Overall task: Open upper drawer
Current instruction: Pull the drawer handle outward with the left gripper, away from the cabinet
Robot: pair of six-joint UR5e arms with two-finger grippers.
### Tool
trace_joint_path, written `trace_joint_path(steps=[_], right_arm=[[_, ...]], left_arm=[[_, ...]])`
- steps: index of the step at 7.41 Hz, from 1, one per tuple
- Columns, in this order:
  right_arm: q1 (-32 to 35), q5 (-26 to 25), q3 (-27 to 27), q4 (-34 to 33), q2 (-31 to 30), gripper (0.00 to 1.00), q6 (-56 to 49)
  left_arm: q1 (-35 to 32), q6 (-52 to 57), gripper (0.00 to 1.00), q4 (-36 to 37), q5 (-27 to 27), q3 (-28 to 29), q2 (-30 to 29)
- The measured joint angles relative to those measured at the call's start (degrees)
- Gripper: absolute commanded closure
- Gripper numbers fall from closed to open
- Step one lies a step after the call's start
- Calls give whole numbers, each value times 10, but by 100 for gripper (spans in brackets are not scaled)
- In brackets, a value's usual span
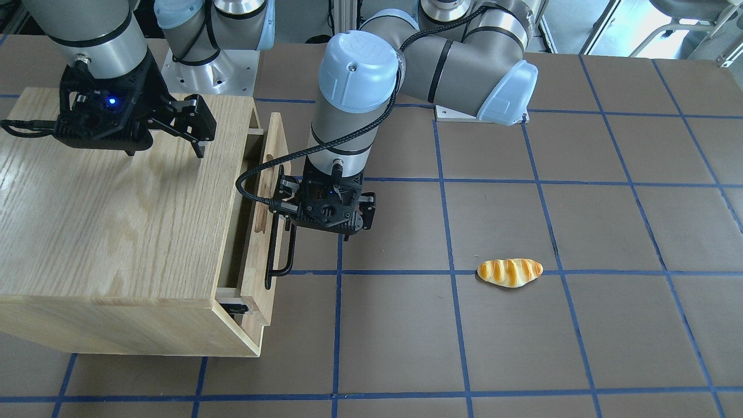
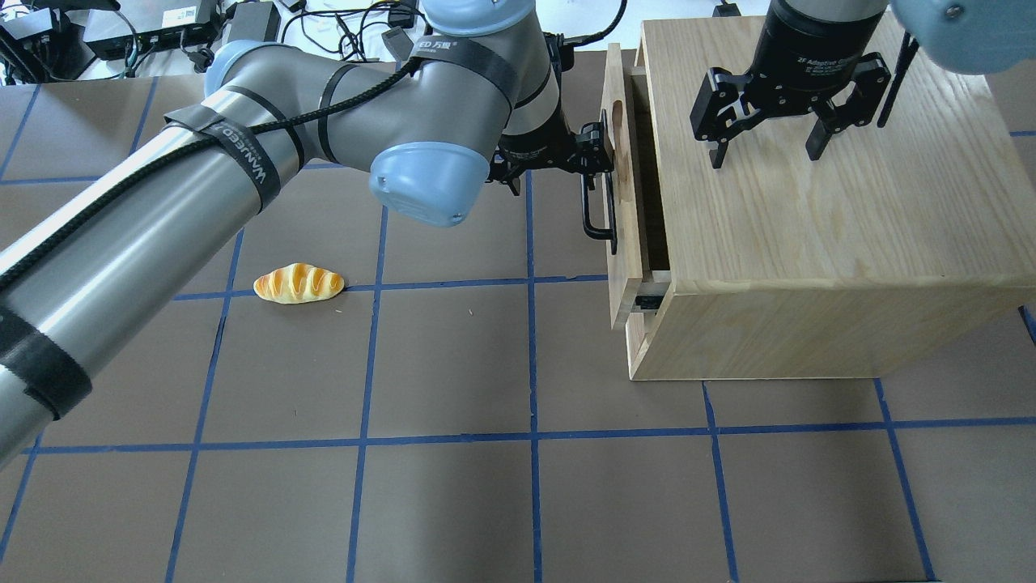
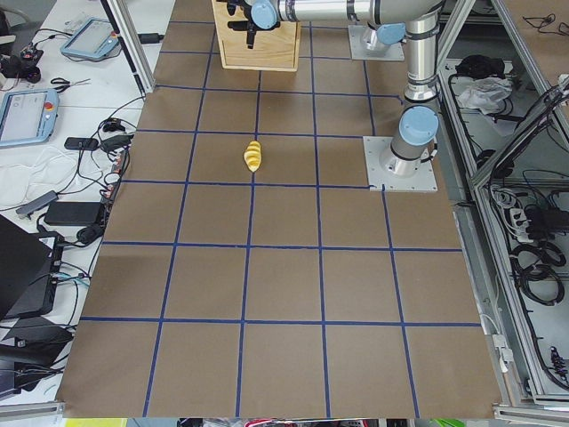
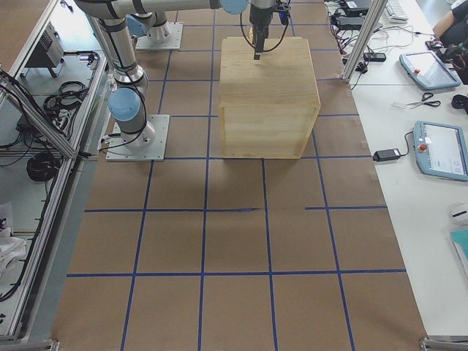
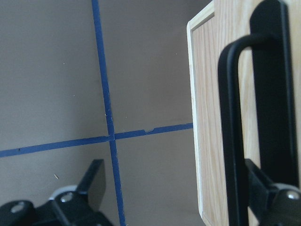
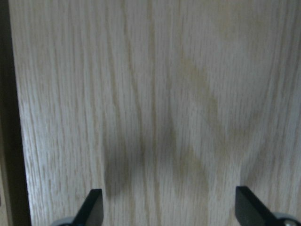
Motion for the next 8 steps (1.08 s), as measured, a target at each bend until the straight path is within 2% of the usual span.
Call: trace_joint_path(steps=[8], right_arm=[[0, 0, 0, 0, 0, 0, 0]], left_arm=[[25, 23, 0, -31, -2, 0, 9]])
